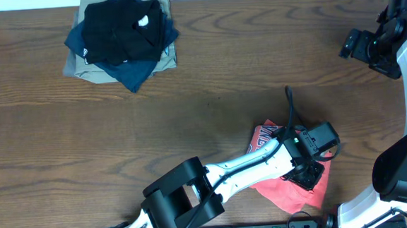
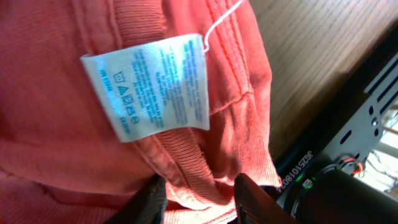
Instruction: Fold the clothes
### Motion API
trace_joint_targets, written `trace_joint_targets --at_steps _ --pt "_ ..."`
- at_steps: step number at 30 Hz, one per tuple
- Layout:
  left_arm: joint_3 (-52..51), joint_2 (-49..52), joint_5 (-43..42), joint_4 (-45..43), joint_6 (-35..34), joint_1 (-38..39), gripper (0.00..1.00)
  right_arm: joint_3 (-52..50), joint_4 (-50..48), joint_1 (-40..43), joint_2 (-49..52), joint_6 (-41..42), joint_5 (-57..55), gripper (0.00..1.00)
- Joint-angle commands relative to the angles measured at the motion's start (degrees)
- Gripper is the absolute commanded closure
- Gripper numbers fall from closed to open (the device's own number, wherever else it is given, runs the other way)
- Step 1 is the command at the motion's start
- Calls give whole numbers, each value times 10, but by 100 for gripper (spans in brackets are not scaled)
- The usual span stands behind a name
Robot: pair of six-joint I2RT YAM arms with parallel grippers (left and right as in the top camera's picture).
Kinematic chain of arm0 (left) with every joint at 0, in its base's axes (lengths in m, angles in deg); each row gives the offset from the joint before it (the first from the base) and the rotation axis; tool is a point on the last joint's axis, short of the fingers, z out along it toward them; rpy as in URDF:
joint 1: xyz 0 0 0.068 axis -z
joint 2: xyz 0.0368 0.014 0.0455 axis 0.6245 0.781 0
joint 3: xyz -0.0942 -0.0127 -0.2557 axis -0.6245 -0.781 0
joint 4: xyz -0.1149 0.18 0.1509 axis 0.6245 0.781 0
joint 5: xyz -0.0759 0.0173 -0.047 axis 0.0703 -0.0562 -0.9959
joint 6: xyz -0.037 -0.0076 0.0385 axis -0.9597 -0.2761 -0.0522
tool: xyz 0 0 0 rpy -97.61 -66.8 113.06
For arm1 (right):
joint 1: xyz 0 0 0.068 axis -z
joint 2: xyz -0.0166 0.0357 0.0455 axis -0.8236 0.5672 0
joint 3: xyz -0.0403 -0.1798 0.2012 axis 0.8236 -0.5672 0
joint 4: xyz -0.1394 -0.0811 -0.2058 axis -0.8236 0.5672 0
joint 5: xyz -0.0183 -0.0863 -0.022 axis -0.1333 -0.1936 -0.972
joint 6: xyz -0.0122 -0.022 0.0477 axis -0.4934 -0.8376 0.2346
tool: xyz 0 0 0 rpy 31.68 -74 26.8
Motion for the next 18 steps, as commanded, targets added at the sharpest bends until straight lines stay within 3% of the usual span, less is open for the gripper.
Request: trace_joint_targets --at_steps 1,6,12,18 --pt "0 10 24 0 4 -1 65 2 1 1 1 -3 -5 1" --pt "0 10 54 0 4 -1 63 2 1 1 1 -3 -5 1" --pt "0 13 54 0 4 -1 51 2 1 1 1 -3 -5 1" --pt "0 28 54 0 4 -1 52 2 1 1 1 -3 -5 1"
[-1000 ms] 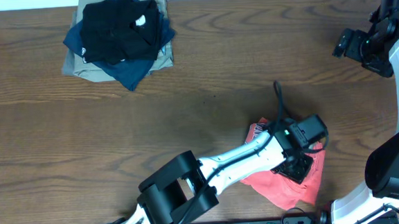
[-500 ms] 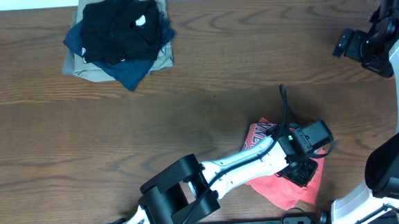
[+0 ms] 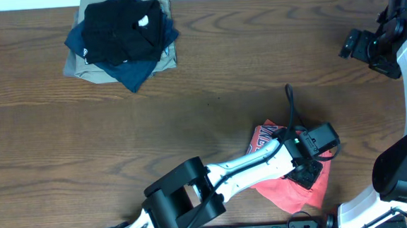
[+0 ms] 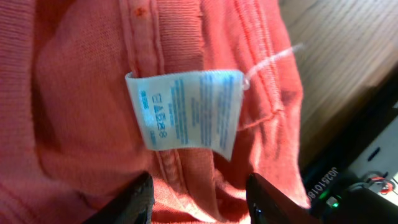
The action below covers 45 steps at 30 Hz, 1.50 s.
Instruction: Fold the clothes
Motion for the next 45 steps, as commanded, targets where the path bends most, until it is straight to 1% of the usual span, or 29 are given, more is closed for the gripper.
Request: trace_joint_targets --at_steps 1,3,5,7,8,9,14,19,25,33,39,45 --pt "0 21 9 2 3 -1 56 2 1 1 1 -3 -5 1" --pt "0 21 9 1 3 -1 67 2 1 1 1 -3 -5 1" --pt "1 21 9 2 3 -1 76 2 1 1 1 -3 -5 1" --pt "1 21 10 2 3 -1 81 2 1 1 1 -3 -5 1" --pt "2 21 9 2 3 -1 81 2 1 1 1 -3 -5 1" --pt "3 21 10 4 3 -1 85 2 1 1 1 -3 -5 1" --pt "5 9 10 4 3 -1 87 2 1 1 1 -3 -5 1" --pt "5 -6 10 4 3 -1 94 2 1 1 1 -3 -5 1" --pt "12 -17 7 4 3 -1 94 2 1 1 1 -3 -5 1" --pt "13 -67 7 -8 3 0 94 2 1 1 1 -3 -5 1" --pt "13 -59 5 -16 3 5 94 2 1 1 1 -3 -5 1" --pt "7 -57 5 -58 3 25 94 2 1 1 1 -3 -5 1"
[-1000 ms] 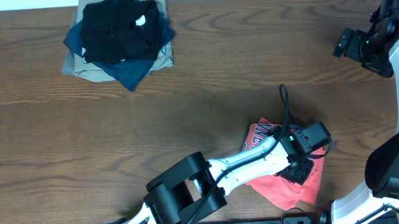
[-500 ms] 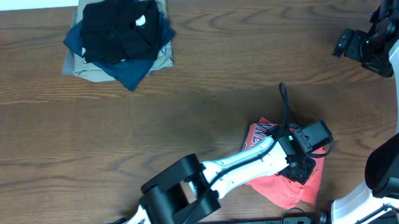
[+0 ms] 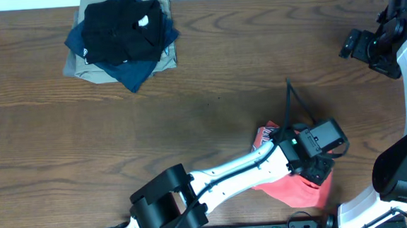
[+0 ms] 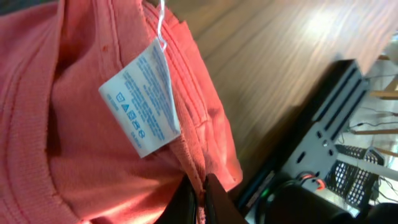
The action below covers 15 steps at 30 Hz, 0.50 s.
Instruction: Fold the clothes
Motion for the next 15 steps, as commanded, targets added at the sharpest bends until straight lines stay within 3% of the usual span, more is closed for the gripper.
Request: trace_joint_targets --at_steps 1,7,11,13,15 --pt "3 2 2 -16 3 18 94 2 0 1 1 -3 -6 1" --pt "2 2 5 -27 14 38 92 2 0 1 1 -3 -6 1" --pt "0 2 16 -28 16 40 83 2 0 1 1 -3 -6 1" --pt "-2 3 15 -28 16 40 70 2 0 1 1 -3 -6 1" --pt "-3 3 15 -28 16 40 47 2 0 1 1 -3 -6 1"
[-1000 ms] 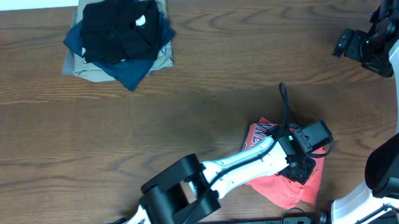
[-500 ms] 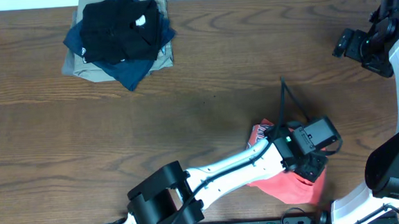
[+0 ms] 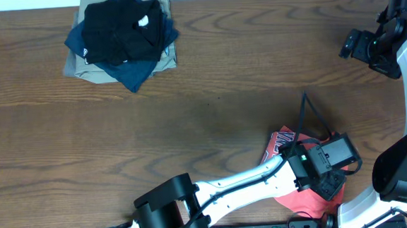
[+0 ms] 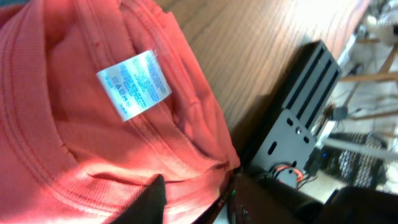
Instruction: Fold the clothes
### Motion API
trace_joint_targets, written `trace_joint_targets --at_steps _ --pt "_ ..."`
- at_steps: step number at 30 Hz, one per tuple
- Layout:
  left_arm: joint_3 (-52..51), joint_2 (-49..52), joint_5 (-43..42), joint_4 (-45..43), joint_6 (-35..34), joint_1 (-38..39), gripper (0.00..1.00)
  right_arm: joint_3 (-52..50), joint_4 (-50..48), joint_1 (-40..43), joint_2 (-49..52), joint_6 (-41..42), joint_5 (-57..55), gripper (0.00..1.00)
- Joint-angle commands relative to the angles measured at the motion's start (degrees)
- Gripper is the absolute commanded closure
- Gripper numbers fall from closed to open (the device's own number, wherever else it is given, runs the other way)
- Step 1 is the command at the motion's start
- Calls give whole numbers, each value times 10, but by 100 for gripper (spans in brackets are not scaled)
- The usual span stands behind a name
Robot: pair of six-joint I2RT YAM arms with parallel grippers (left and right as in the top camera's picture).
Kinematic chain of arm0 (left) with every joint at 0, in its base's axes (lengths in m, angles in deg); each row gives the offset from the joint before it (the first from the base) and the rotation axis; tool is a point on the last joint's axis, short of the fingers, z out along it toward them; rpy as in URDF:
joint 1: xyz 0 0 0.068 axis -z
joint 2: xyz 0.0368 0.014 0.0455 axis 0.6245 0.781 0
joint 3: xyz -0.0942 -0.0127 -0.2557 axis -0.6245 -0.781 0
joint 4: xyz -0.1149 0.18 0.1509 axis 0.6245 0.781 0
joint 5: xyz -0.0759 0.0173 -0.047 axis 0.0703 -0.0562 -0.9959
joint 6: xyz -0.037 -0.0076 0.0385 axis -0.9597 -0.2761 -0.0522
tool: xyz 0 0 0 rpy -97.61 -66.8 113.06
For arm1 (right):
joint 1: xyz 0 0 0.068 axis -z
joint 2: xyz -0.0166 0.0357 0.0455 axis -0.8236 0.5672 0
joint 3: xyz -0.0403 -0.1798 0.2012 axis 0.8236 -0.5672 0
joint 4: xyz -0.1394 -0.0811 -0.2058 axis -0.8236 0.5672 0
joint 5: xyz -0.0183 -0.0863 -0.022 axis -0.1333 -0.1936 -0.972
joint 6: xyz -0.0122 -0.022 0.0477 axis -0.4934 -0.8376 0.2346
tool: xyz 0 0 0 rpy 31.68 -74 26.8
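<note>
A red garment lies bunched at the table's front right; its printed side shows by the left arm. In the left wrist view its ribbed hem and a white care label fill the frame. My left gripper sits over the cloth's right edge, jaws open, with red fabric lying between the fingers. My right gripper hangs at the far right, away from any cloth; its jaws are too small to read.
A pile of folded dark and tan clothes sits at the back left. The table's front edge and a black mounting rail lie just beyond the garment. The right arm's base stands close by.
The left gripper, then shut on the red hem, now has its jaws apart. Arm and garment both sit a little further right and nearer the front edge.
At first the left jaws stood open over the red hem below the label, then slightly wider. Later they were shut on the hem. Now they are open again and the garment lies further right. The right arm and the pile stayed put.
</note>
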Motion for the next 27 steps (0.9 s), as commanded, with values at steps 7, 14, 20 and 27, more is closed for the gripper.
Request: trace_joint_targets --at_steps 7,14,20,27 --pt "-3 -3 8 8 7 -16 29 2 0 1 1 -3 -6 1" --pt "-3 -45 8 82 7 -89 26 2 0 1 1 -3 -5 1" --pt "-3 -67 8 172 7 -183 15 2 0 1 1 -3 -6 1" --pt "-33 -64 -30 245 52 -242 4 2 0 0 1 -3 -5 1"
